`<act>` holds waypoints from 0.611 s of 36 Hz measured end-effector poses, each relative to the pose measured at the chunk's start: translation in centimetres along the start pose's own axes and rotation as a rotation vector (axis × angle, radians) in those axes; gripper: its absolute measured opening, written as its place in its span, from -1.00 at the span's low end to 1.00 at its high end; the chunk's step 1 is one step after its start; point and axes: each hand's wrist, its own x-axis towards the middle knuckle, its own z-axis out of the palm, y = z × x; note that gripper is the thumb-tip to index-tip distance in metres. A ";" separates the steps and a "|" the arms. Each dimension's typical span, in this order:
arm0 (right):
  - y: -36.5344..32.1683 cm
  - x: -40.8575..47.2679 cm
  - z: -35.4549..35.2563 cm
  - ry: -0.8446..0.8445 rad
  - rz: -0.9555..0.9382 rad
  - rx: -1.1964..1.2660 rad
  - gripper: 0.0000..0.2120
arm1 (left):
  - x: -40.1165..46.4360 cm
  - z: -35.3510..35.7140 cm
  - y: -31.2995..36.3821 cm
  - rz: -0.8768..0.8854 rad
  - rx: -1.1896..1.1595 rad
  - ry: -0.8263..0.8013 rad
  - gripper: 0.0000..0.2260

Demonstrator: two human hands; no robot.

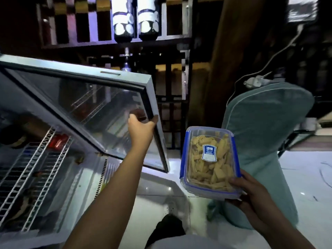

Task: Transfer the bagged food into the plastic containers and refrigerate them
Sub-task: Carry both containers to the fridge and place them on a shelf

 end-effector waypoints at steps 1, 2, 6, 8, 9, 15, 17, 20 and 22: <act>-0.4 -0.1 0.2 0.015 -0.004 0.014 -0.49 | 0.8 0.9 0.3 -0.007 0.013 0.012 -0.63; -0.7 -0.1 0.3 0.027 -0.010 0.031 -0.49 | 1.6 1.8 0.7 -0.019 0.020 0.020 -0.63; -1.8 0.0 0.8 0.086 -0.035 0.092 -0.48 | 4.3 4.9 1.7 -0.053 0.056 0.047 -0.67; -2.0 0.1 1.2 0.117 -0.052 0.125 -0.47 | 5.4 6.2 2.2 -0.063 0.076 0.073 -0.63; -2.0 0.1 1.3 0.130 -0.063 0.139 -0.47 | 6.0 6.9 2.6 -0.071 0.084 0.082 -0.59; -1.8 -0.5 1.5 0.226 -0.091 0.141 -0.51 | 8.6 9.7 3.9 -0.090 0.051 0.103 -0.58; -1.5 -0.7 1.3 0.262 -0.103 0.143 -0.51 | 9.5 10.3 4.2 -0.109 0.041 0.105 -0.58; -1.0 -1.0 1.1 0.303 -0.114 0.189 -0.54 | 10.6 11.0 4.5 -0.150 0.061 0.092 -0.52; -0.5 -1.1 0.8 0.348 -0.111 0.221 -0.56 | 11.1 11.3 4.6 -0.167 0.078 0.084 -0.46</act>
